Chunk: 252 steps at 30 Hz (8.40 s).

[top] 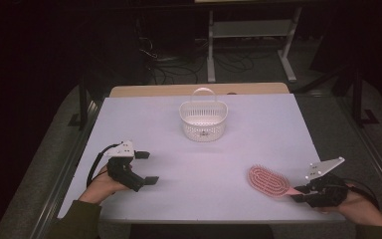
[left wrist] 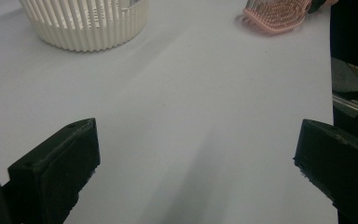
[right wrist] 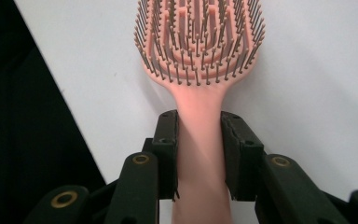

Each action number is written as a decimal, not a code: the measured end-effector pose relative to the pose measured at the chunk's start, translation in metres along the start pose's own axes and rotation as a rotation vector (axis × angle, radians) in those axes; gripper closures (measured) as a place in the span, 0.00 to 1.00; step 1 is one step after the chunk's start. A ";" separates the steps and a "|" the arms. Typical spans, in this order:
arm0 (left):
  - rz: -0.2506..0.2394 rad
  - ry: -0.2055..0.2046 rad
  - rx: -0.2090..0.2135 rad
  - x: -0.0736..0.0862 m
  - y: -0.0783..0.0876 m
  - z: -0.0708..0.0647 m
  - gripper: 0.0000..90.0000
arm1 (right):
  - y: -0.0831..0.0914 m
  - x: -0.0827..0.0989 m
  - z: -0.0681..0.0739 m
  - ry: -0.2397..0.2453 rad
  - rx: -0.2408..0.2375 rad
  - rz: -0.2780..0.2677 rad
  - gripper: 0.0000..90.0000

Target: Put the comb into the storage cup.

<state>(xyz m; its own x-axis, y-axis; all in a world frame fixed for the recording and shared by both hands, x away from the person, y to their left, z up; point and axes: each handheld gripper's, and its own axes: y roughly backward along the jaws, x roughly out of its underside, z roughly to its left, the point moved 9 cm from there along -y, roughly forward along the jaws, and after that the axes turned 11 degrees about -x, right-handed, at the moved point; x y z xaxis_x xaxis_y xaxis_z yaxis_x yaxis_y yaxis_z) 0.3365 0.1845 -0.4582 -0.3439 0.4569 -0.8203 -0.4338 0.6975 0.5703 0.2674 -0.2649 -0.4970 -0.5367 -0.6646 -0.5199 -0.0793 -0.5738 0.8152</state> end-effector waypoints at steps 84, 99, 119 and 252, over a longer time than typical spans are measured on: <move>-0.128 0.049 0.089 -0.077 -0.051 -0.022 0.00 | -0.040 -0.180 0.015 0.180 -0.040 -0.272 0.76; -0.108 0.066 0.078 -0.068 -0.060 -0.029 0.00 | -0.052 -0.187 0.018 0.198 -0.054 -0.290 0.76; -0.106 0.111 0.078 -0.068 -0.076 -0.039 0.00 | -0.069 -0.199 0.035 0.225 -0.118 -0.318 0.76; -0.254 0.348 0.182 -0.092 -0.048 -0.029 0.72 | -0.114 -0.216 0.053 0.263 -0.054 -0.269 0.76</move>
<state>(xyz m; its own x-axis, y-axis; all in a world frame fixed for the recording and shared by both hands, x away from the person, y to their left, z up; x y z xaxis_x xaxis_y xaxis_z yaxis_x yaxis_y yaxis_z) 0.3648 0.0925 -0.4090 -0.5181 0.0688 -0.8526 -0.3980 0.8629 0.3114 0.3471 -0.0308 -0.4640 -0.2685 -0.5831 -0.7667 -0.1400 -0.7639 0.6300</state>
